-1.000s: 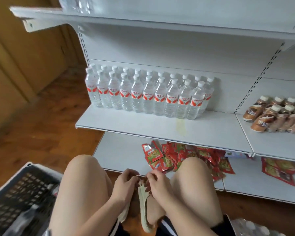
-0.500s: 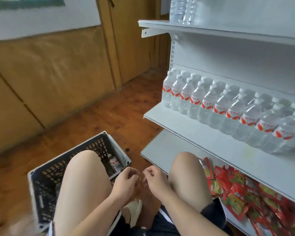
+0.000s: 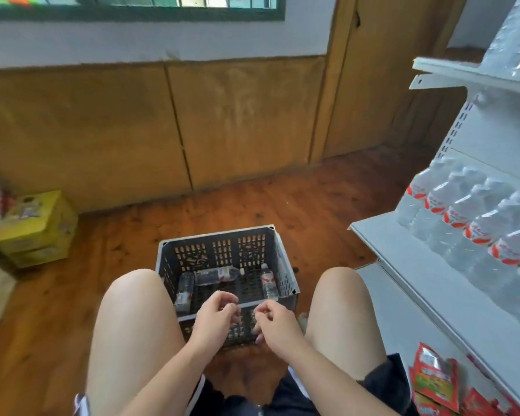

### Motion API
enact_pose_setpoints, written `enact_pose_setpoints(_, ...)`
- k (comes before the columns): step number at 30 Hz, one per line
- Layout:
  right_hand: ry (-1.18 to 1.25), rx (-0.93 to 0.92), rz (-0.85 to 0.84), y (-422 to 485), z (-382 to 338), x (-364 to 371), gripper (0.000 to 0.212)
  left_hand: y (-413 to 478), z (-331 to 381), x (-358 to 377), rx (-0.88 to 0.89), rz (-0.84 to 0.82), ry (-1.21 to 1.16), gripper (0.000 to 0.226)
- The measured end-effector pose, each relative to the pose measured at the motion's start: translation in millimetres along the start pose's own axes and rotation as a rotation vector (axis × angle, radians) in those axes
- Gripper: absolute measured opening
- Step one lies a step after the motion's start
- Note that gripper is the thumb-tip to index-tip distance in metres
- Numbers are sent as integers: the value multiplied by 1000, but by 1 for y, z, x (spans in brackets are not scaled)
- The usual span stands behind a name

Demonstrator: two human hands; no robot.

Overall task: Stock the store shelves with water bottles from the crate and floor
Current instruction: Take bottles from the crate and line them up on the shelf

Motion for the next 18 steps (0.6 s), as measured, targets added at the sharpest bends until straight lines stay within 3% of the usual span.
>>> enact_pose_setpoints(10,101,96,-57,57,4,9,12,21,-16,0,-137,47,-102,15)
enact_pose_setpoints(18,235,247,-128,120,10,38,12,79,-71,-16,-339,61,-89,18)
Point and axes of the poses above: each hand's wrist, its own y-axis towards the middle knuckle, its own x-axis out of the palm, z = x × y, the point moved 5 cm from there along y, towards the middle knuckle, and after that the axes turned 3 degrees about -y, right-handed, at the moved point
